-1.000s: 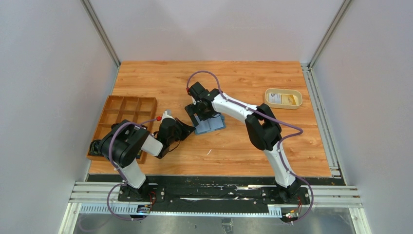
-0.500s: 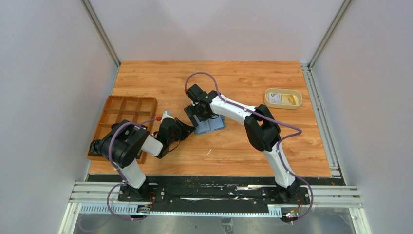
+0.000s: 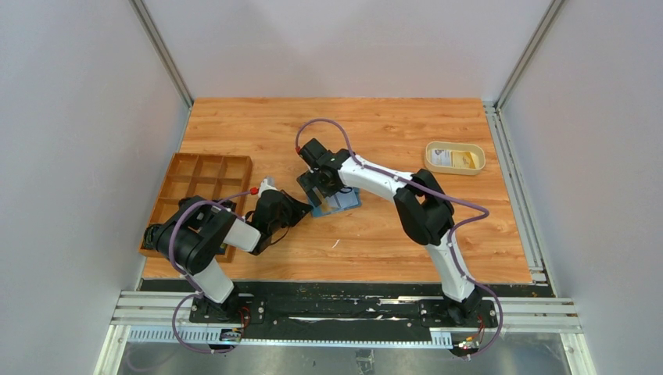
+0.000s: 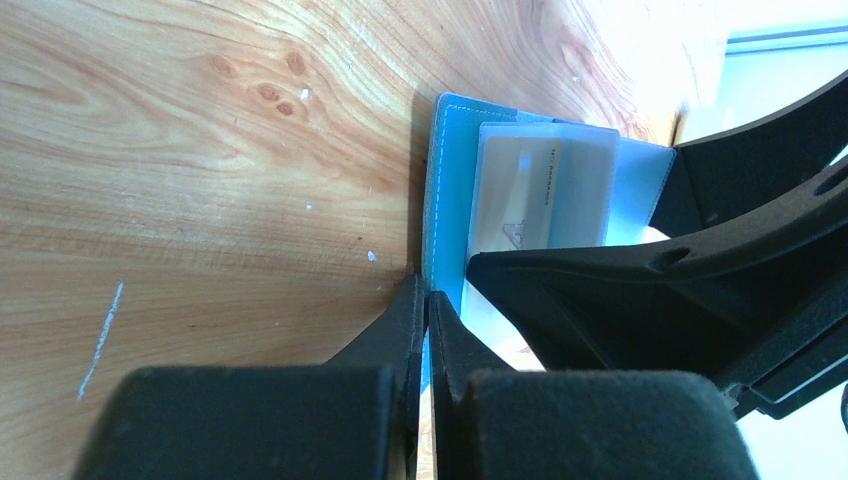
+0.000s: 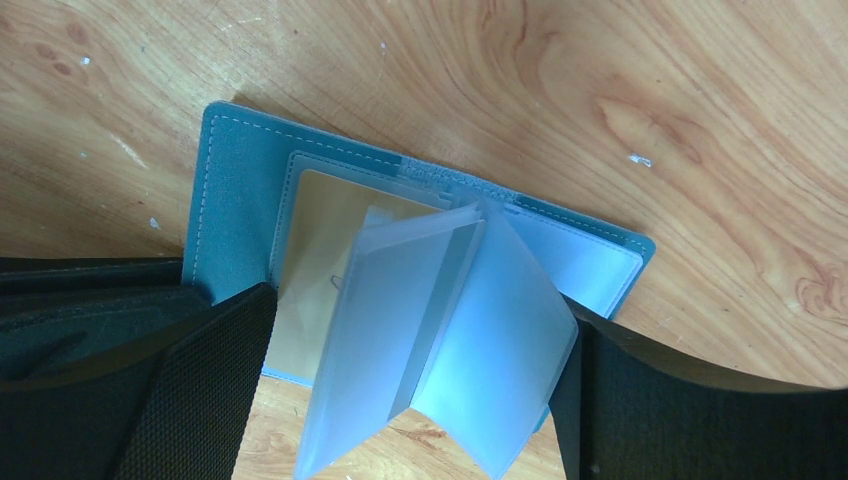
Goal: Take the credit cards out of the card holder
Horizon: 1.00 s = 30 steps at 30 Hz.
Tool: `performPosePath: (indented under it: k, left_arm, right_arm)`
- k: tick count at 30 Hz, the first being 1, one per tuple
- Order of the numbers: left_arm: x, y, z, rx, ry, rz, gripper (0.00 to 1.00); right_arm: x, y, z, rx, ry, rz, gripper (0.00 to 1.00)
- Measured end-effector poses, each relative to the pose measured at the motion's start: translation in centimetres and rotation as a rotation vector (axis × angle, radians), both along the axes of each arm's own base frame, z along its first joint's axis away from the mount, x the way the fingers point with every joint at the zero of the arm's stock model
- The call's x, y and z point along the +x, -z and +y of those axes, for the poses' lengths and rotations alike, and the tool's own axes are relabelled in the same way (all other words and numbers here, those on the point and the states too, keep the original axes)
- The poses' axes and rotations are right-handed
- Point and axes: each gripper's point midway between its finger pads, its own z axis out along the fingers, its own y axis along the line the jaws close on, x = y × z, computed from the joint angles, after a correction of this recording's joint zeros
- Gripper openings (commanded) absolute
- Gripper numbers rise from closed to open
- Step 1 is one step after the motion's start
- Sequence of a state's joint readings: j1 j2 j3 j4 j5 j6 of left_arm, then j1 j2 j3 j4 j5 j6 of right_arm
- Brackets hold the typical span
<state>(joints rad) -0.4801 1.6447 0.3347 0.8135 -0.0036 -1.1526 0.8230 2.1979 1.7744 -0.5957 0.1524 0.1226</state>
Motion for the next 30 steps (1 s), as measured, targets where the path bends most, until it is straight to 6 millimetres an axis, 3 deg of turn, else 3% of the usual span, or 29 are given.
performPosePath:
  k: [17,30]
  left_arm:
    - [0.2,0.0,0.1,0.005,-0.008,-0.003,0.0]
    - [0.3,0.0,0.0,0.012,0.0,-0.007,0.0]
  right_arm:
    - [0.4,-1.6,1.4,-0.243,-0.099,-0.223,1.0]
    - [2.6,-2.5,1.8,-0.378,-0.113,-0.381,1.0]
